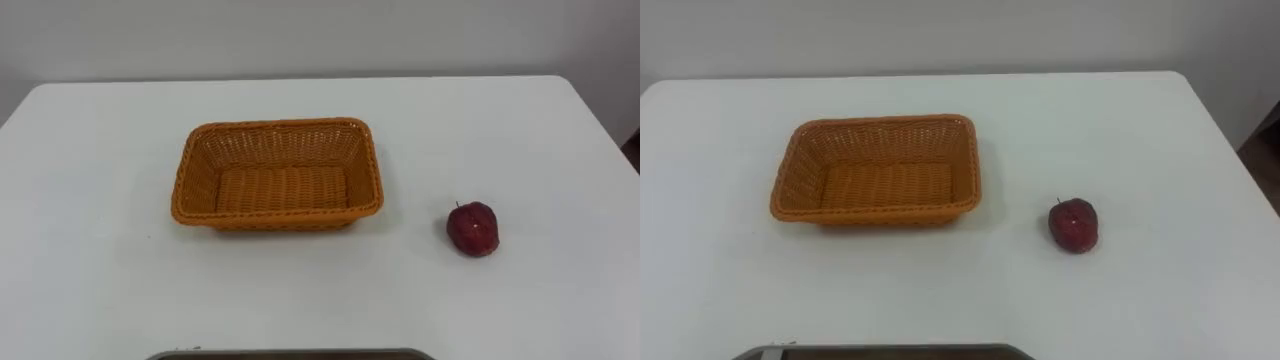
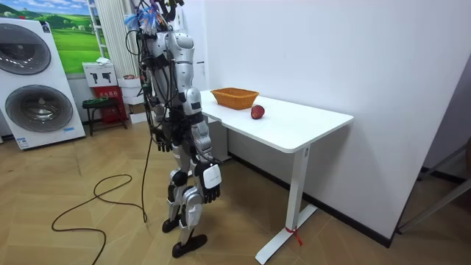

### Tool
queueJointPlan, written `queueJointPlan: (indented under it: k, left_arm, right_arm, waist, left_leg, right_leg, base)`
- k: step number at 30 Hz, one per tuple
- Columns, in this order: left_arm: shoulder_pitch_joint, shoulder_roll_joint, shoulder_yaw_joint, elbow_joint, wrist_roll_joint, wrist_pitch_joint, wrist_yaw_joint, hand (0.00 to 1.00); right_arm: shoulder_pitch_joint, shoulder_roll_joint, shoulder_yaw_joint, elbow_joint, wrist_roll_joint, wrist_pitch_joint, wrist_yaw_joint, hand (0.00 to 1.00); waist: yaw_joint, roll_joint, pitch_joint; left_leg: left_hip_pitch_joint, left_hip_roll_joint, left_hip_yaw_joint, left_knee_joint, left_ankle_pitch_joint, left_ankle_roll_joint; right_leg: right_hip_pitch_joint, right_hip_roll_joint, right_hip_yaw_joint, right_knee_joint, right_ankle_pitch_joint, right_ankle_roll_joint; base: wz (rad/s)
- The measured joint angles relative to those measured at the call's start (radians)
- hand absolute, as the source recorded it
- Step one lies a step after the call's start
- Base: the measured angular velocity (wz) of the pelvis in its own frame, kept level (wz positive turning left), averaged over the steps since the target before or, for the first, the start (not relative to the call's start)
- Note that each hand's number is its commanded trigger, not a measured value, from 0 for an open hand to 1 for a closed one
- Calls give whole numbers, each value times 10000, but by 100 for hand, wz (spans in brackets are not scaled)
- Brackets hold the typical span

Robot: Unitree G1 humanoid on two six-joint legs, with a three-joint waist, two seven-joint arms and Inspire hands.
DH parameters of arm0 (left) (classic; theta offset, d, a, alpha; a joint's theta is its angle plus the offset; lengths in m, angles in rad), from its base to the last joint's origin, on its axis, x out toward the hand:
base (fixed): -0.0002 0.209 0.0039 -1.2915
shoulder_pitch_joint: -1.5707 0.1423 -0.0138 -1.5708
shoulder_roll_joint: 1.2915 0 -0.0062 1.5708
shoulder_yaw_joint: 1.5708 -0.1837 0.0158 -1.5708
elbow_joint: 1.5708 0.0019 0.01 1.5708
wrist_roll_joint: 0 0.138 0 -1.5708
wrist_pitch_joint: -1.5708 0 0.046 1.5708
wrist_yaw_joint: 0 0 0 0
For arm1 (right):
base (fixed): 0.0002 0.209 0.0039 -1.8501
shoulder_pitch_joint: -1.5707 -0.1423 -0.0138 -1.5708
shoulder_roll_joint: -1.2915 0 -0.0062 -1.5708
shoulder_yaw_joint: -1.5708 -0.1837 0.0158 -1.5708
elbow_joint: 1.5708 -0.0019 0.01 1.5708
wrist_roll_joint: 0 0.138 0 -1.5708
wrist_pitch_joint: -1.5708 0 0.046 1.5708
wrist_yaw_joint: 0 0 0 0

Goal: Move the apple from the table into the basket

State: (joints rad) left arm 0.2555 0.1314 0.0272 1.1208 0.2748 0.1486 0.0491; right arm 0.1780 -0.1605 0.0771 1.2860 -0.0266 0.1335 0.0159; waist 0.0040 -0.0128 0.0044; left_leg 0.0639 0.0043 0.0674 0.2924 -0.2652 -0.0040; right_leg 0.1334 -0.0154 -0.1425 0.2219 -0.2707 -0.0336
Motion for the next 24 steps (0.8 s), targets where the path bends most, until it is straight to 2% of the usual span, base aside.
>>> queueJointPlan:
  k: [6,11,14,16,17,19,20,22,24]
  left_arm:
    - [64,-11,2,-1,-84,40,-14,0]
    - [-12,-17,1,30,-79,-75,102,0]
    - [-9,-19,10,129,-42,-112,209,0]
    - [5,-3,101,183,-87,-221,222,0]
    - [13,3,123,182,-89,-270,230,0]
    - [109,8,529,173,-85,-441,270,0]
    - [127,5,683,164,-73,-494,289,0]
    - [229,17,1183,135,-59,-756,348,0]
    - [328,70,1552,85,-99,-975,384,0]
  right_arm:
    - [-36,15,-2,-9,12,-11,-8,0]
    - [-207,38,-5,64,730,-19,-688,0]
    - [-159,78,-453,47,2626,-132,-1263,0]
    - [-88,87,-1285,-152,5156,-360,-1551,0]
    - [-96,86,-1516,-229,5744,-387,-1634,0]
    - [-140,97,-2528,-589,8014,-577,-1954,0]
    - [-159,98,-2796,-676,8481,-610,-2061,0]
    - [-277,95,-3928,-981,10174,-906,-2473,0]
    - [-198,93,-4589,-1393,11099,-1159,-2901,0]
  waist:
    - [20,3,1]
    - [40,-26,4]
    - [-24,-67,57]
    - [-141,-86,60]
    - [-183,-92,60]
    - [-371,-139,54]
    - [-393,-147,53]
    - [-555,-197,54]
    - [-613,-254,50]
  left_leg:
    - [4,-1,12,-10,1,1]
    - [22,-7,40,-35,1,1]
    - [118,-3,43,-115,1,0]
    - [160,2,69,-196,1,1]
    - [160,0,69,-201,1,1]
    - [172,-1,98,-206,1,2]
    - [184,-1,102,-206,2,2]
    - [231,-18,110,-211,1,2]
    - [322,-23,126,-265,1,1]
  right_leg:
    - [-1,5,6,-1,0,0]
    - [-6,34,26,72,1,2]
    - [77,51,33,53,1,2]
    - [134,30,44,-10,2,3]
    - [134,9,43,-23,2,3]
    - [141,40,38,-73,0,4]
    - [150,62,29,-63,1,4]
    - [191,55,35,-77,6,13]
    - [270,59,34,-170,16,28]
  base:
    - [0]
    - [-1]
    - [-1]
    - [-2]
    - [0]
    - [0]
    - [0]
    - [0]
    - [0]
